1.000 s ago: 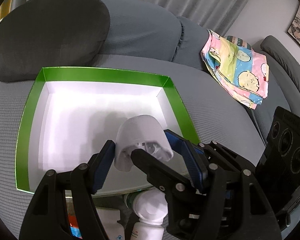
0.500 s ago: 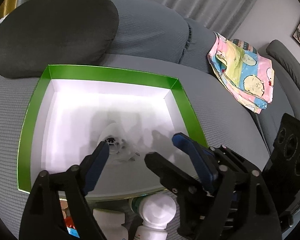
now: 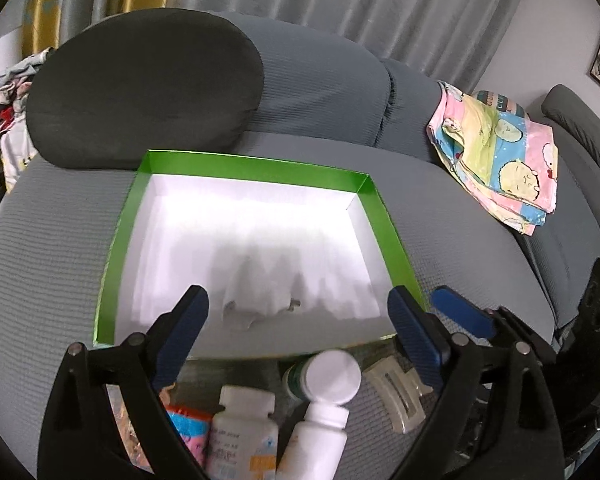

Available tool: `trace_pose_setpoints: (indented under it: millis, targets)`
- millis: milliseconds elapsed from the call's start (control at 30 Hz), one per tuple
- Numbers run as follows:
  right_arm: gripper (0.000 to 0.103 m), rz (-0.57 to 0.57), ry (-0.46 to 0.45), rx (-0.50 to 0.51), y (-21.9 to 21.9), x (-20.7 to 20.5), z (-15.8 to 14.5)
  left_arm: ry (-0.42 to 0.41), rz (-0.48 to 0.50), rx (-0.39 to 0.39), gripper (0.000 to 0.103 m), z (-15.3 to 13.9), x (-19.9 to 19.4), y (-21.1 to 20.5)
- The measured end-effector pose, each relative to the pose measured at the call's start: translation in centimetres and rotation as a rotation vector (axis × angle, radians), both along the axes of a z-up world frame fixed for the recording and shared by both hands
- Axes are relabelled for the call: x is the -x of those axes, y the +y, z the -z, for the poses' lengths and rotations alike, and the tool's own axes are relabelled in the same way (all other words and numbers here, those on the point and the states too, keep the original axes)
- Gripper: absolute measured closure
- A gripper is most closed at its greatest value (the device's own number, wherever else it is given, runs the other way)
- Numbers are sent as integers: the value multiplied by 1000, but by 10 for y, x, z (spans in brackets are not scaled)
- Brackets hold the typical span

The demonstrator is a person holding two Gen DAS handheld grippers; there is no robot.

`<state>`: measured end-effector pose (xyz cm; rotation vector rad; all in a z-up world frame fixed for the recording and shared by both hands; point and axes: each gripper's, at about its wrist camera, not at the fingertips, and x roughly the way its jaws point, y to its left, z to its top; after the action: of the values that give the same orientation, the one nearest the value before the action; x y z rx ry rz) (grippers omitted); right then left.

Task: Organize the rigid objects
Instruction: 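Open the right gripper and lift it out of the box, then move the right gripper to the translucent beige hair clip and close on it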

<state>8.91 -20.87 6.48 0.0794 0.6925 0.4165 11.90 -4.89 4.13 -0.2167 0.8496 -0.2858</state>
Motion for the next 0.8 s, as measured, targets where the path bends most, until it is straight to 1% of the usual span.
trace_pose_setpoints:
  millis: [100, 200, 300, 433, 500, 633, 800]
  targets:
    - [39, 9, 1, 10, -3, 14, -4, 7, -13, -9, 12, 0, 10, 1]
    - [38, 11, 10, 20, -7, 27, -6, 4, -34, -50, 12, 0, 25, 3]
    - [37, 9, 24, 36, -9, 40, -7, 12, -42, -59, 12, 3, 41, 7]
    - [36, 1, 46, 31, -12, 58, -4, 35, -67, -92, 12, 13, 64, 15]
    - [36, -4, 63, 22, -14, 67, -2, 53, -80, -96, 12, 20, 76, 20]
    - [36, 12, 78, 28, -21, 87, 3, 93, -84, -75, 12, 34, 96, 26]
    - [36, 45, 107, 17, -35, 100, 10, 126, -59, -78, 12, 48, 118, 16]
